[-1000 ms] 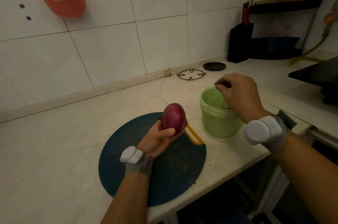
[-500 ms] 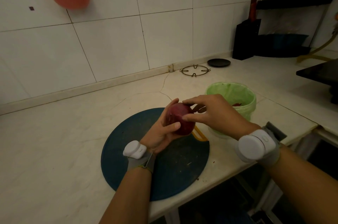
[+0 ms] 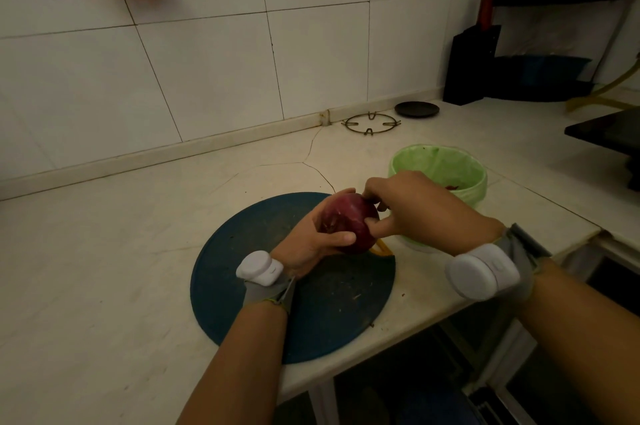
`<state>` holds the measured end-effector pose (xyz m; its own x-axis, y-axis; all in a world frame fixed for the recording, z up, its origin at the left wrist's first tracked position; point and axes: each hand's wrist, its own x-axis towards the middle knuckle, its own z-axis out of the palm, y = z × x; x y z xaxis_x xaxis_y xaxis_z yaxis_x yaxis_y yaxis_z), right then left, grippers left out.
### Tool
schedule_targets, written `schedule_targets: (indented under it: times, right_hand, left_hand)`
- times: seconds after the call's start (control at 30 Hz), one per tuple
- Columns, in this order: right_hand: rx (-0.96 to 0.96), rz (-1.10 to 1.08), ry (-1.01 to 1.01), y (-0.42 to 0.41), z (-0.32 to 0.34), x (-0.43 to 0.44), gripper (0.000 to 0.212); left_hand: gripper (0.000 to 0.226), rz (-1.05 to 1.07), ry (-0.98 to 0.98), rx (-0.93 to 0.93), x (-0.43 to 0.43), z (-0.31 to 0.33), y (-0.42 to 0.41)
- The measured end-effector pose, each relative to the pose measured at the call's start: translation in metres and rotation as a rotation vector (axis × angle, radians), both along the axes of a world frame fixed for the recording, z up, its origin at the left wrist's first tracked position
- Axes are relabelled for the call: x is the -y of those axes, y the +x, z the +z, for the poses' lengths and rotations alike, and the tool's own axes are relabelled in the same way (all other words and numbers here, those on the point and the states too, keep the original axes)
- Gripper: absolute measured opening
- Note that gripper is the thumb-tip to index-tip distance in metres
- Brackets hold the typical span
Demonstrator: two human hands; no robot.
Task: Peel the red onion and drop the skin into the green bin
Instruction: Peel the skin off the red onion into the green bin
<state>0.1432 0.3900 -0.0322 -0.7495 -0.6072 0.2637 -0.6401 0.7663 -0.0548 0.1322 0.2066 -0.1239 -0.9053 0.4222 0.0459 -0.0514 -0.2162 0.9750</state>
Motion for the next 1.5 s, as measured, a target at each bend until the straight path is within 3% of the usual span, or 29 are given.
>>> schedule_targets:
  times: [0.1, 0.17, 0.53, 0.7, 0.83, 1.03, 1.13, 1.23, 1.4, 1.5]
  right_hand:
    - [-0.046, -0.018, 0.118, -0.001, -0.002, 0.002, 0.034]
    - [-0.061, -0.013, 0.148, -0.002, -0.004, 0.003, 0.032]
    - [-0.110, 0.033, 0.033, -0.007, -0.016, -0.004, 0.027]
    - [-0.383, -0.014, -0.013, -0.003, -0.023, 0.006, 0.009]
    - [-0.497, -0.042, -0.139, -0.001, -0.033, 0.011, 0.010]
    - [-0.337, 0.010, -0.314, -0.006, -0.037, 0.004, 0.009]
    - [-0.123, 0.029, -0.493, -0.009, -0.030, -0.006, 0.005]
    - [0.010, 0.060, -0.620, -0.007, -0.025, -0.012, 0.015]
    - [0.083, 0.025, -0.615, 0.001, -0.029, -0.003, 0.044]
    - [0.042, -0.002, -0.588, 0.001, -0.030, 0.002, 0.042]
  left_hand:
    - [0.080, 0.017, -0.031, 0.008, -0.002, 0.001, 0.001]
    - [0.086, 0.015, -0.028, 0.016, -0.002, 0.000, 0.000]
    - [0.096, 0.001, -0.017, 0.037, 0.000, -0.002, -0.002]
    - [0.093, 0.038, 0.000, 0.071, 0.001, -0.003, -0.004]
    - [0.090, 0.057, -0.001, 0.094, 0.000, -0.003, -0.004]
    - [0.096, 0.047, -0.009, 0.085, -0.001, -0.002, -0.002]
    - [0.094, 0.022, 0.034, 0.083, 0.001, -0.002, 0.000]
    - [0.093, 0.014, 0.098, 0.077, 0.002, -0.002, -0.001]
    - [0.100, 0.027, 0.109, 0.068, 0.004, -0.002, -0.001]
    - [0.098, 0.037, 0.099, 0.067, 0.005, -0.002, -0.001]
